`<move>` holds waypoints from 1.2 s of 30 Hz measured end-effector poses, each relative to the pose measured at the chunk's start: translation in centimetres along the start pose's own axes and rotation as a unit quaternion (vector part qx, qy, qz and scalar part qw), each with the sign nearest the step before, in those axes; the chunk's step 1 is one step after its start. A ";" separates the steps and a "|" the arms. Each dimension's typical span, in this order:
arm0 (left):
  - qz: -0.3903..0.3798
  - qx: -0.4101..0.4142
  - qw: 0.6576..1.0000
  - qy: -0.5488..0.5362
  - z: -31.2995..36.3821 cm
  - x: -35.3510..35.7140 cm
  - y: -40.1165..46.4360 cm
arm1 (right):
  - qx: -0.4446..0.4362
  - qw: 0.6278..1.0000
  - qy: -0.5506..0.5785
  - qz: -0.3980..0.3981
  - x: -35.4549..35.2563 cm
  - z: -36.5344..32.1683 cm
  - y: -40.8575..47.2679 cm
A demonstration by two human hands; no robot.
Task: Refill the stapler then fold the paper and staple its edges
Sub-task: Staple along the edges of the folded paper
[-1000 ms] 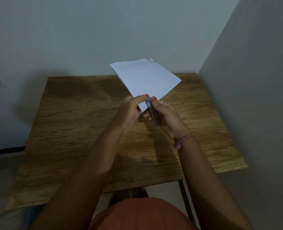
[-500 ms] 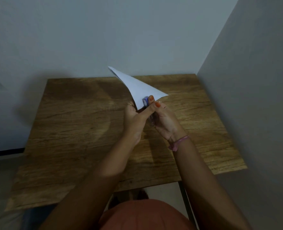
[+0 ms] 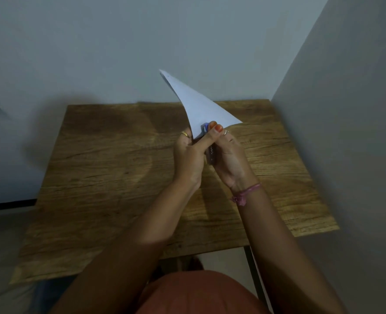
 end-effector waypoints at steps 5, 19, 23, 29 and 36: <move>0.004 -0.004 0.999 -0.035 0.2 0.3 0.2 | -0.023 0.999 0.018 0.017 0.2 -0.3 -0.2; 0.034 -0.019 0.998 -0.057 0.2 -0.6 1.0 | -0.038 0.996 0.064 0.058 0.9 0.5 0.8; -0.002 -0.037 0.998 -0.046 -0.1 -1.0 1.3 | -0.031 0.998 0.032 0.043 0.8 0.7 1.1; -0.083 -0.125 0.988 -0.044 -0.4 -1.4 2.2 | 0.024 0.999 -0.043 0.016 0.4 0.7 1.3; -0.023 -0.177 0.984 0.000 -1.6 -3.2 2.6 | 0.103 0.990 -0.091 -0.012 0.1 1.7 1.3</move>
Point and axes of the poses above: each hand's wrist, its own y-axis towards the middle knuckle, its own x-axis out of the palm, z = x × y, the point moved 8 cm from there along y, towards the middle knuckle, and after that the axes turned 11 degrees about x, right-handed, at the moved point
